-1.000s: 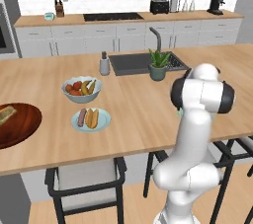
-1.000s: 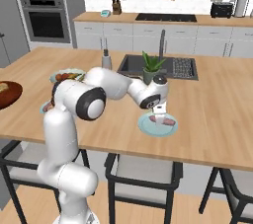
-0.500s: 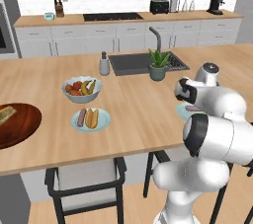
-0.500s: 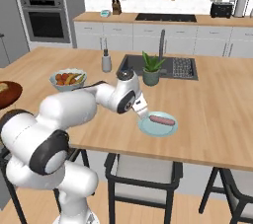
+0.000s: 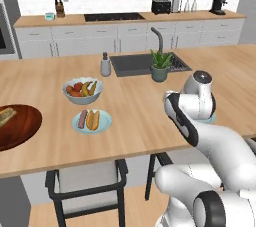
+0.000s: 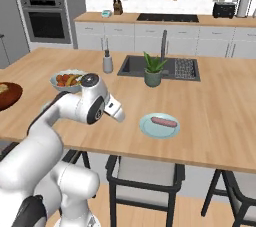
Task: Place one bun and one sausage from the bowl on each plate.
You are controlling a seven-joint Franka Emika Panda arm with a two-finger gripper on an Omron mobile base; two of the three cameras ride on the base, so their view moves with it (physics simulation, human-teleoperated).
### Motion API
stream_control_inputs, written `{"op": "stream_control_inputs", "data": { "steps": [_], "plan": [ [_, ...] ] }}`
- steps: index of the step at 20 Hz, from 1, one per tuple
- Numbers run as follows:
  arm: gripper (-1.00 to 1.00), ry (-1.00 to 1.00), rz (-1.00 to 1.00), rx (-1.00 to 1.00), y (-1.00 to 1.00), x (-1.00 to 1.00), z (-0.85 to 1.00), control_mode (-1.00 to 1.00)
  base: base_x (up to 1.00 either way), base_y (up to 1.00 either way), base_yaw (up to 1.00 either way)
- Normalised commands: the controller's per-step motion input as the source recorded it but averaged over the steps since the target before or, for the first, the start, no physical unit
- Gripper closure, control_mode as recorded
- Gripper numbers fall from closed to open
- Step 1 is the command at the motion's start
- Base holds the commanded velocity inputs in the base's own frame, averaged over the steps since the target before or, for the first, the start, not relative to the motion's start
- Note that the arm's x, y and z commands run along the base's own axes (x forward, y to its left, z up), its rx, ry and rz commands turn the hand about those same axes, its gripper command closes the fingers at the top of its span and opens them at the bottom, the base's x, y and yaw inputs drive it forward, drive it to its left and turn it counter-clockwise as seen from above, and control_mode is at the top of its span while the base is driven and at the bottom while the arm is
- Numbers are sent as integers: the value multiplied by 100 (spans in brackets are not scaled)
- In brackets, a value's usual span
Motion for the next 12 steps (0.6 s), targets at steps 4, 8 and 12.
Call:
{"op": "stream_control_inputs", "data": {
  "steps": [4, 8, 12],
  "plan": [
    [-100, 21, 21, -6, 51, 0, 35, -100, 0, 0, 0],
    [-100, 8, 10, -1, 29, 0, 22, -100, 0, 0, 0],
    [-100, 0, 0, 0, 0, 0, 0, 100, -25, 60, 12]
  ]
}}
